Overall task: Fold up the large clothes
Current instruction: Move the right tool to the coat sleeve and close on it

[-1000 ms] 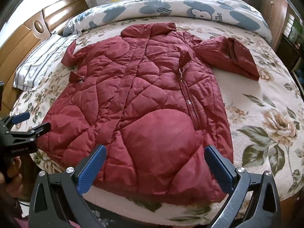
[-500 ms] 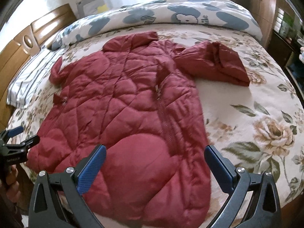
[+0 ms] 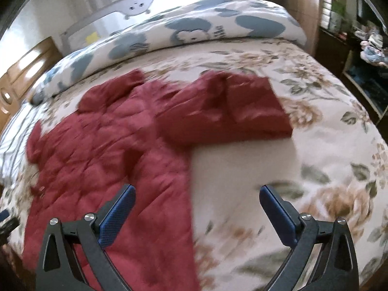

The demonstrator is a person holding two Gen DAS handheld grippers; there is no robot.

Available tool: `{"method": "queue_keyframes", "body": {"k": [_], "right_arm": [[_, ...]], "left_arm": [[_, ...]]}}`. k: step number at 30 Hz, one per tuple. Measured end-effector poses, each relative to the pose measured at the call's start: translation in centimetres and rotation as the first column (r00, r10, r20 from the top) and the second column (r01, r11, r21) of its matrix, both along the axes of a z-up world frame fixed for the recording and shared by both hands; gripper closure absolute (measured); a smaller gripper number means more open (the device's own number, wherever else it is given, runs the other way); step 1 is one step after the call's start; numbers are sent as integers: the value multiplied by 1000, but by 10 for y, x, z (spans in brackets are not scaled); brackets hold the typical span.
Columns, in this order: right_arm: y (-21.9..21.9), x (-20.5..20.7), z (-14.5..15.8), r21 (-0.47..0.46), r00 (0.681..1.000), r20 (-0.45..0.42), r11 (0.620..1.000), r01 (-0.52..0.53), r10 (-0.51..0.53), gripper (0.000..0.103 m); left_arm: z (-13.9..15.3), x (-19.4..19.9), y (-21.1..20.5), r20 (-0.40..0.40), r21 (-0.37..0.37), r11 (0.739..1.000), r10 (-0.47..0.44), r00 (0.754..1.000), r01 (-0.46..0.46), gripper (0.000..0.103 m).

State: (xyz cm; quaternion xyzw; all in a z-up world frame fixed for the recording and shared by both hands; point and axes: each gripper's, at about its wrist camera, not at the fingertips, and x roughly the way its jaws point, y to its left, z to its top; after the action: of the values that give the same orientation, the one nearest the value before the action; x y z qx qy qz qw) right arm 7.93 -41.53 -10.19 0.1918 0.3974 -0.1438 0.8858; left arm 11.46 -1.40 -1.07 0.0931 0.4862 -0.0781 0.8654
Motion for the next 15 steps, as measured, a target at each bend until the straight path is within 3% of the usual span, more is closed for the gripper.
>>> {"method": "queue_keyframes", "body": {"k": [5,15], "right_arm": [[-37,35,-15,-27,999,0,998,52,-52,3],[-74,95,-51,-9,996,-38,997,76,-77,25]], "left_arm": [[1,10,5,9,-46,998,34,999,-33,0],[-17,25,-1,-45,-30,998,45,998,-46,0]]}}
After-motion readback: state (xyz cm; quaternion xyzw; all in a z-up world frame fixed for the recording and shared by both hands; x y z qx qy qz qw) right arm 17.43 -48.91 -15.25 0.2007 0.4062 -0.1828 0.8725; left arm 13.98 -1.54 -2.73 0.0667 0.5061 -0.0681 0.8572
